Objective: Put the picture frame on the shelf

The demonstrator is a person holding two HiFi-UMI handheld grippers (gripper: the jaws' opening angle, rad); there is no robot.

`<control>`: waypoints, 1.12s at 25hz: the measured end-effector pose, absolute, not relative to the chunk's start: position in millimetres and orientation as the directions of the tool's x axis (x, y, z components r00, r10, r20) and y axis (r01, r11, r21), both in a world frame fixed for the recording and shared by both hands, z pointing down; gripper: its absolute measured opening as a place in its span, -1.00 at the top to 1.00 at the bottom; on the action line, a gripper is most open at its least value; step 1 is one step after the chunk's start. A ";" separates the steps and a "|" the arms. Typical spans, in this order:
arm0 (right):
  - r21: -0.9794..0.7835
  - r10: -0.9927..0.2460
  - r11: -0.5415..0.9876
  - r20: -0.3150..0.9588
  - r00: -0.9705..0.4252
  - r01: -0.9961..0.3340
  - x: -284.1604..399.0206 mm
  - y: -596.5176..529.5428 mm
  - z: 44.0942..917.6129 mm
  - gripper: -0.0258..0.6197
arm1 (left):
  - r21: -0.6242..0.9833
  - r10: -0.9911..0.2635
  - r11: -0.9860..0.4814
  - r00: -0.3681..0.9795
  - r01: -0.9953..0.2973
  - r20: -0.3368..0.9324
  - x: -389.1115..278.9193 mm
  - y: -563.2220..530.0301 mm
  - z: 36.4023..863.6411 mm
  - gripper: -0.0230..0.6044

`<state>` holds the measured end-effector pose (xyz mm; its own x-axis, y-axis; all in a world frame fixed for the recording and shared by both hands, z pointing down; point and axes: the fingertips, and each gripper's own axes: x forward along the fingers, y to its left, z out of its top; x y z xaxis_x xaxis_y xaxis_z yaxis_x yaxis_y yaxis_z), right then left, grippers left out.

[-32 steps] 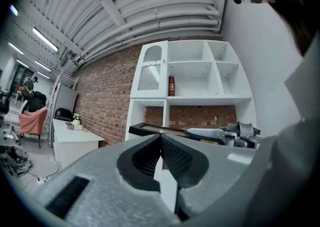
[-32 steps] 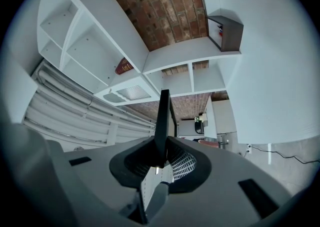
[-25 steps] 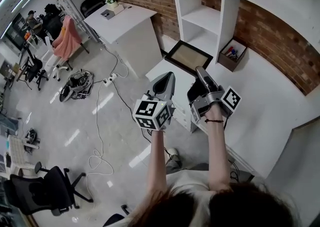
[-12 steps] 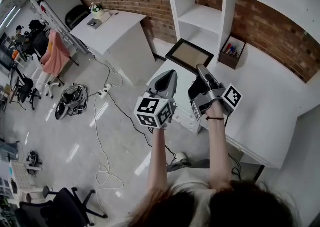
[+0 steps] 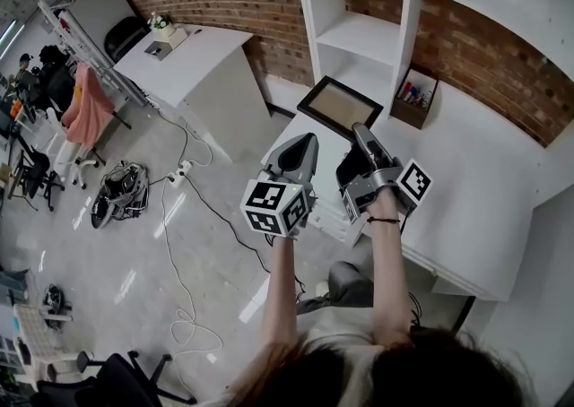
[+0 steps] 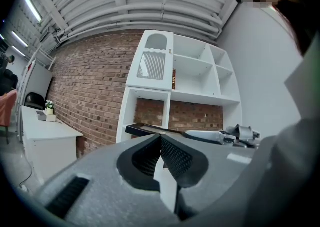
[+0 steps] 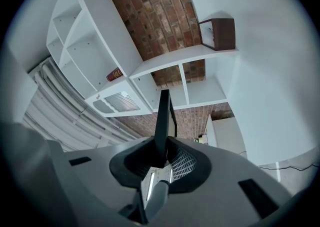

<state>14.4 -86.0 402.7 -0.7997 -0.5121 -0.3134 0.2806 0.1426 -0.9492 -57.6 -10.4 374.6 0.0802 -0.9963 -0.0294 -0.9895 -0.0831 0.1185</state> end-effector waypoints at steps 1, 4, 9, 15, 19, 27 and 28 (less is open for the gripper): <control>-0.950 -0.513 0.144 -0.312 -0.800 0.278 13.5 -87.5 402.3 0.71 | 0.126 -0.996 -0.084 0.080 -0.988 -0.033 -59.0 -11.9 374.5 0.89; -0.951 -0.514 0.149 -0.309 -0.801 0.271 8.7 -96.2 403.1 0.71 | 0.151 -0.996 -0.080 0.074 -0.985 -0.045 -65.2 -19.6 375.2 0.89; -0.951 -0.529 0.143 -0.307 -0.791 0.274 -3.9 -125.3 402.2 0.71 | 0.136 -0.995 -0.092 0.085 -0.986 -0.053 -79.0 -46.2 368.0 0.89; -0.954 -0.538 0.148 -0.300 -0.787 0.262 -14.0 -160.0 397.7 0.71 | 0.143 -0.990 -0.134 0.128 -0.981 -0.051 -82.0 -86.5 367.6 0.89; -0.954 -0.544 0.162 -0.301 -0.783 0.253 -18.7 -184.7 391.6 0.71 | 0.148 -0.990 -0.136 0.130 -0.980 -0.049 -91.0 -109.1 363.1 0.89; -0.956 -0.539 0.154 -0.292 -0.790 0.248 -33.4 -214.4 388.1 0.71 | 0.159 -0.989 -0.145 0.140 -0.976 -0.044 -98.4 -142.7 360.9 0.89; -0.957 -0.538 0.154 -0.290 -0.791 0.246 -34.3 -216.6 388.3 0.71 | 0.162 -0.989 -0.148 0.143 -0.976 -0.043 -97.8 -145.7 361.9 0.89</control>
<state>-34.3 -216.6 388.3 -0.7915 -0.5379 -0.2902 0.2461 0.1541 -0.9569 -97.8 -145.7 361.9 0.1431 -0.9888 -0.0429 -0.9755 -0.1482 0.1625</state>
